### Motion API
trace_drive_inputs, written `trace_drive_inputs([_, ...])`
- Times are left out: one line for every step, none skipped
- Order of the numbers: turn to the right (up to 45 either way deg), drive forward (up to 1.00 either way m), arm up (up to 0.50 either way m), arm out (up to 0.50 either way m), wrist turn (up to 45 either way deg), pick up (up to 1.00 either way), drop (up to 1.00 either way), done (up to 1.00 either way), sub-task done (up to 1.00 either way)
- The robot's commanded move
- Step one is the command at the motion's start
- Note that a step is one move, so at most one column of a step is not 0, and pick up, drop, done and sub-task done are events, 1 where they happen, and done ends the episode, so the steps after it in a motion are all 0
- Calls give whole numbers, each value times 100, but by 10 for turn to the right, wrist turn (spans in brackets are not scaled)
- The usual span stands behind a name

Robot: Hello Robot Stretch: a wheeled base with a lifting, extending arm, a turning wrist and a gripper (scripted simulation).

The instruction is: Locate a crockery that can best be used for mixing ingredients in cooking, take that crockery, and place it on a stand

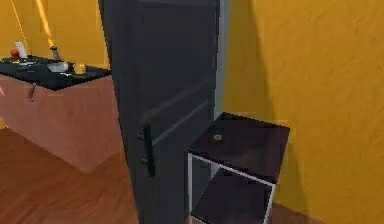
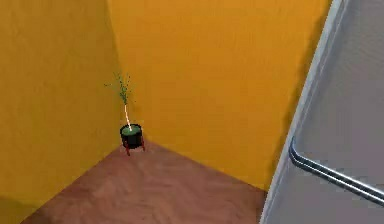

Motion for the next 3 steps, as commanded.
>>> trace_drive_inputs([-450, 0, 0, 0, 0, 0, 0, 0, 0])
trace_drive_inputs([-60, 0, 0, 0, 0, 0, 0, 0, 0])
trace_drive_inputs([0, 90, 0, 0, 0, 0, 0, 0, 0])
